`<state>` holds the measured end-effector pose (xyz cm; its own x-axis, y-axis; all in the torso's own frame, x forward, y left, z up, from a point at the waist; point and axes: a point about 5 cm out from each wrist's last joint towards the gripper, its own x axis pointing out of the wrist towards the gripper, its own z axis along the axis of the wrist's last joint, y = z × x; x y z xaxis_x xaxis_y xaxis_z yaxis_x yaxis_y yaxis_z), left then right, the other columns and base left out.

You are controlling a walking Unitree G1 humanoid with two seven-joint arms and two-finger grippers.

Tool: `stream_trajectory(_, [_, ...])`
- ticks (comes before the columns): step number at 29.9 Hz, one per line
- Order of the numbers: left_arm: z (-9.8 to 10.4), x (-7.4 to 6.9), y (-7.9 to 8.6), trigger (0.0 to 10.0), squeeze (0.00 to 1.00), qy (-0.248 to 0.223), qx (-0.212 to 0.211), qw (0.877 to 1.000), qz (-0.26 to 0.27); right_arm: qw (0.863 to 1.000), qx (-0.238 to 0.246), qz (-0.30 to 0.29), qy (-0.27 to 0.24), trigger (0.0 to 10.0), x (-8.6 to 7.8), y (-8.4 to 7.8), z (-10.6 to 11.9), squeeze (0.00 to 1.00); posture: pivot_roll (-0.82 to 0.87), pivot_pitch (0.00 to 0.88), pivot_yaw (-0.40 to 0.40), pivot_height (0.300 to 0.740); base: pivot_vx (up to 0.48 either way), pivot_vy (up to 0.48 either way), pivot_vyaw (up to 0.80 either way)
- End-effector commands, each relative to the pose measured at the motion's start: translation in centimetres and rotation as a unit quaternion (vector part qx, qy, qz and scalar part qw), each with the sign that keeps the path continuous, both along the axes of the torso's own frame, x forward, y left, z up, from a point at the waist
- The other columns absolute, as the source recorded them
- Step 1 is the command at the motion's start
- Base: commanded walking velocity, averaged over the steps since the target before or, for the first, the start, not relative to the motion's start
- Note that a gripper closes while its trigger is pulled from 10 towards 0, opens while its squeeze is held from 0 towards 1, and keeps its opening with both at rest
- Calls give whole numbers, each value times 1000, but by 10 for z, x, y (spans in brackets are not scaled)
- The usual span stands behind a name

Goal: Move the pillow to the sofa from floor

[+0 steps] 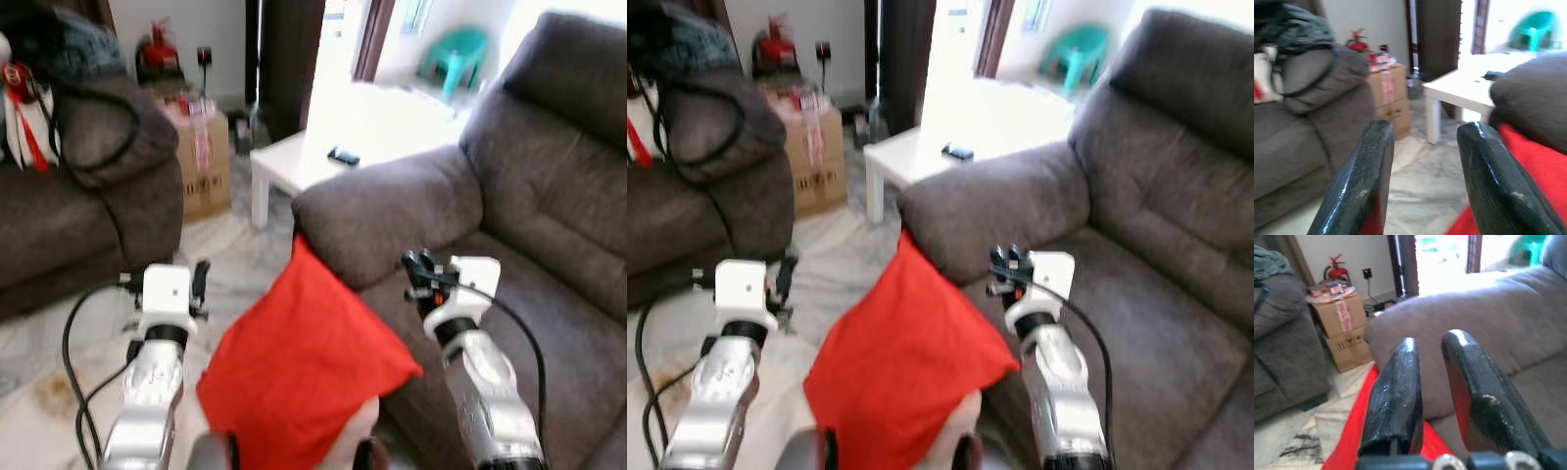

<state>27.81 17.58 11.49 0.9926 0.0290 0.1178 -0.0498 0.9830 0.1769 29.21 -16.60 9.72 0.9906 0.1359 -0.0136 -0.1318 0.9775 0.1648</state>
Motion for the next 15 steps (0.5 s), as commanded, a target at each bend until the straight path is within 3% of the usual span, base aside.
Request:
stream_trajectory(1, [-6,-1,-2,10000,0,17,-8,1000,-10,1000,-2,-15,10,10000,-1,-6,-4,0,44,0,-116,609,0,0,0])
stream_trajectory(7, [-8,-2,-2,10000,0,23,-5,1000,-13,998,8,-46,29,10000,-1,-14,-12,0,47,0,-117,609,0,0,0])
stream_trajectory(13, [-8,-2,0,10000,0,25,-3,1000,-10,998,5,-56,36,10000,-1,-17,-15,0,45,0,-115,609,0,0,-750])
stream_trajectory(15, [-8,-2,0,10000,0,24,-3,1000,-10,998,4,-60,30,10000,-1,-18,-14,0,44,0,-114,609,0,0,0])
